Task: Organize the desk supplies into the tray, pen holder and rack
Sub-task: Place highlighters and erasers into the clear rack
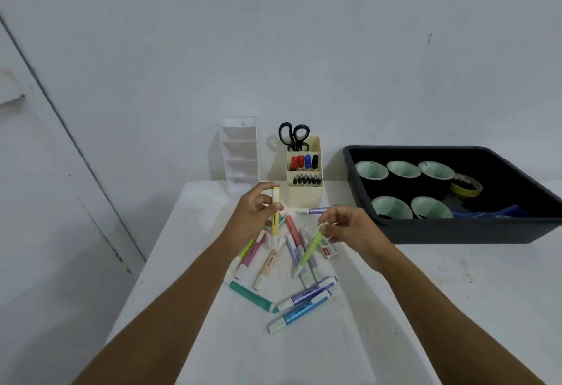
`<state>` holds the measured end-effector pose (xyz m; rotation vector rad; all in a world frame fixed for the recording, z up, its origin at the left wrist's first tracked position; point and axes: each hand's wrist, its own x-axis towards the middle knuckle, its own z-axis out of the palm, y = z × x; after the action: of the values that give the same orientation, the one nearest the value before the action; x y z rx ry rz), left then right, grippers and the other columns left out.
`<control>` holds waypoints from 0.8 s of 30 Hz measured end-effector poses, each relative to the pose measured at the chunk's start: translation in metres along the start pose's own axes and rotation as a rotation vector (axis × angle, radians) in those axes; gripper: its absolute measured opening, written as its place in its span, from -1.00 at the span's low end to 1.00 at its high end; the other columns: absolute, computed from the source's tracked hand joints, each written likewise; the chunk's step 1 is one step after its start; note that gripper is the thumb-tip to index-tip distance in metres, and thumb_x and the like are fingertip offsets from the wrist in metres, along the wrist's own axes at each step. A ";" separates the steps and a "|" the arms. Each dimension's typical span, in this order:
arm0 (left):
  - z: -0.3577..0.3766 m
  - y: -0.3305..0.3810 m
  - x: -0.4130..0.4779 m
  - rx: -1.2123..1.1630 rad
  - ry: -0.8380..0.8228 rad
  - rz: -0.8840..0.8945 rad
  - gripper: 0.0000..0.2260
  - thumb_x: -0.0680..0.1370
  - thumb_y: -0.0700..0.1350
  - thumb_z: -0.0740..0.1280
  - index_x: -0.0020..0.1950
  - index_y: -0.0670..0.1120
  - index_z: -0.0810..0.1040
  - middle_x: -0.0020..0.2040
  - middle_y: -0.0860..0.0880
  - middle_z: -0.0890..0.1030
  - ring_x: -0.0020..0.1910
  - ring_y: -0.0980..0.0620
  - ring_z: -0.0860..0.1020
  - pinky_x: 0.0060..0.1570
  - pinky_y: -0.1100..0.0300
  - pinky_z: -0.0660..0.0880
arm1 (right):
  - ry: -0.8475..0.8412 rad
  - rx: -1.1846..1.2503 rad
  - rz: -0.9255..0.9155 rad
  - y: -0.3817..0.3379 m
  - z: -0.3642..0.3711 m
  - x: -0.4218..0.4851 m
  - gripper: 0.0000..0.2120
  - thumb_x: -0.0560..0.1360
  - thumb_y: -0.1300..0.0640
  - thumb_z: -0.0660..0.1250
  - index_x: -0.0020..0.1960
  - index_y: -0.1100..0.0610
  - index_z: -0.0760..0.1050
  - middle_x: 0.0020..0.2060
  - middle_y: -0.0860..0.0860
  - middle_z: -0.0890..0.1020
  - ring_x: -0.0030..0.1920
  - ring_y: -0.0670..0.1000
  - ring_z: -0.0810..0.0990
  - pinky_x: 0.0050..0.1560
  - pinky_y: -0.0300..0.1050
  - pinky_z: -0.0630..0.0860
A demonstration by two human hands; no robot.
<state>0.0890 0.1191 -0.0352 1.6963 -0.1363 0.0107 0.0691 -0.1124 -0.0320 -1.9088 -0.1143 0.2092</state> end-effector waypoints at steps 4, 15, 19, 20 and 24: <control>-0.018 -0.003 0.002 -0.003 0.010 -0.022 -0.74 0.56 -0.22 0.36 0.15 0.11 0.52 -0.08 -0.15 0.68 -0.08 -0.11 0.62 -0.07 -0.02 0.60 | 0.046 -0.115 0.003 -0.006 0.022 0.013 -0.93 0.43 0.17 0.48 -0.15 0.10 0.60 -0.20 0.04 0.68 -0.13 0.10 0.67 -0.03 0.04 0.65; -0.077 0.011 0.029 0.076 0.123 0.154 -0.84 0.51 -0.22 0.42 0.05 -0.03 0.58 -0.10 -0.06 0.64 -0.09 0.01 0.61 -0.01 0.08 0.59 | 0.303 -0.220 -0.299 -0.080 0.052 0.050 -0.77 0.42 0.28 0.46 0.00 0.02 0.59 -0.10 -0.12 0.66 -0.09 -0.15 0.64 -0.01 -0.20 0.60; -0.094 0.044 0.046 0.257 0.249 0.384 -0.82 0.48 -0.26 0.42 -0.01 -0.02 0.57 -0.12 0.03 0.63 -0.15 0.13 0.60 -0.15 0.27 0.51 | 0.440 -0.185 -0.557 -0.135 0.057 0.072 -0.79 0.46 0.27 0.43 0.03 0.01 0.62 -0.10 -0.13 0.68 -0.16 -0.20 0.63 -0.09 -0.36 0.54; -0.097 0.052 0.049 0.279 0.284 0.437 -0.83 0.49 -0.26 0.41 -0.02 -0.03 0.55 -0.11 0.03 0.64 -0.15 0.15 0.60 -0.17 0.27 0.52 | 0.480 -0.206 -0.629 -0.147 0.058 0.075 -0.80 0.47 0.26 0.43 0.04 0.04 0.62 -0.10 -0.15 0.67 -0.17 -0.21 0.62 -0.11 -0.41 0.51; -0.104 0.074 0.060 0.334 0.381 0.605 -0.86 0.51 -0.25 0.40 0.01 -0.08 0.54 -0.08 0.00 0.64 -0.14 0.11 0.60 -0.14 0.34 0.54 | 0.572 -0.356 -0.807 -0.166 0.070 0.097 -0.82 0.47 0.26 0.42 0.06 0.10 0.63 -0.06 -0.16 0.65 -0.13 -0.17 0.58 -0.12 -0.39 0.51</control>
<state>0.1493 0.2078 0.0566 1.8903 -0.3716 0.8421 0.1541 0.0261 0.0929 -2.0376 -0.5417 -0.9431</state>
